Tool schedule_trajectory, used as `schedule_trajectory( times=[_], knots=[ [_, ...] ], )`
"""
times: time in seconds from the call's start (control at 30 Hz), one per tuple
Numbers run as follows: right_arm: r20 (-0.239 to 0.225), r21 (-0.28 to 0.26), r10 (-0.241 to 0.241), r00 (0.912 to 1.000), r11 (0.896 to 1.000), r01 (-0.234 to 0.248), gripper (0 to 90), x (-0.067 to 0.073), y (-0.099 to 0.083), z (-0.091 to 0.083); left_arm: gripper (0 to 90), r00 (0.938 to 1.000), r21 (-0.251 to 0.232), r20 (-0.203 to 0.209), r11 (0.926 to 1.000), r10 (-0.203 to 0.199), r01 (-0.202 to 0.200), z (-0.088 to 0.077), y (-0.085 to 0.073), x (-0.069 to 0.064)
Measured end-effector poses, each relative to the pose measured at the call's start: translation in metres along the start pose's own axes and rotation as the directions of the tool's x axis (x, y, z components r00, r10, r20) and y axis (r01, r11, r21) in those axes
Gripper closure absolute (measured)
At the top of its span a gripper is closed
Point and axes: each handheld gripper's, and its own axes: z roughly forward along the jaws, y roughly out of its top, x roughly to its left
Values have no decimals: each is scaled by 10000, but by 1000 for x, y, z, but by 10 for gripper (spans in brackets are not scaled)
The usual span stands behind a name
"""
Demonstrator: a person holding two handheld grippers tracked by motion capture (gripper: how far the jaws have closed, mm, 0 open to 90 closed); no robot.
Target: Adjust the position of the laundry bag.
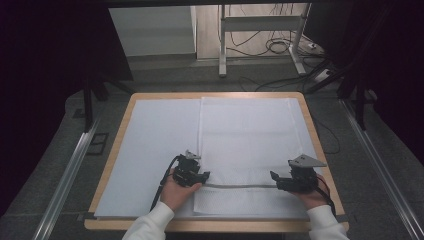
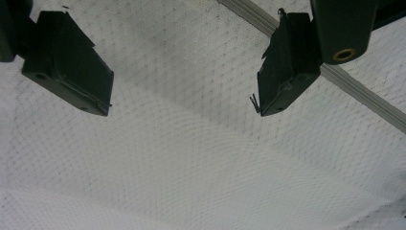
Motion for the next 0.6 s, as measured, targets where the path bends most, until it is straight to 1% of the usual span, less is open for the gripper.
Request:
schedule_trajectory(
  times=[0.07, 0.17, 0.2, 0.27, 0.37, 0.47, 0.5, 0.6],
  knots=[
    [37, -16, 24, 10000, 10000, -23, 195, 0, 0, 0, 646, 10000, -57, 6, 10000, -39, 39, 0, 0, 2],
    [60, -21, 21, 10000, 10000, -21, 195, -1, 1, -1, 714, 10000, -96, -55, 10000, -16, 16, 1, 0, 2],
    [95, -45, 53, 9999, 10000, -52, 195, -1, 1, -2, 734, 9999, -200, -134, 9998, -42, 39, 1, 0, 3],
    [112, -80, 114, 9999, 9999, -113, 196, -2, 1, -3, 781, 9997, -243, -235, 9997, 4, -10, 2, 0, 4],
    [167, -97, 172, 9997, 9998, -171, 196, -3, 2, -3, 800, 9998, -272, -193, 9996, -23, 18, 2, 0, 5],
    [165, -77, 279, 9995, 9996, -278, 195, -4, 3, -4, 814, 9996, -338, -294, 9994, 19, -29, 2, -1, 4],
    [128, -176, 567, 9983, 9982, -565, 195, -6, 7, -8, 820, 9994, -359, -339, 9993, 26, -39, 2, -2, 4],
    [182, -162, 675, 9975, 9976, -672, 194, -10, 15, -15, 849, 9996, -342, -299, 9994, -21, 11, 2, -2, 5]
  ],
)
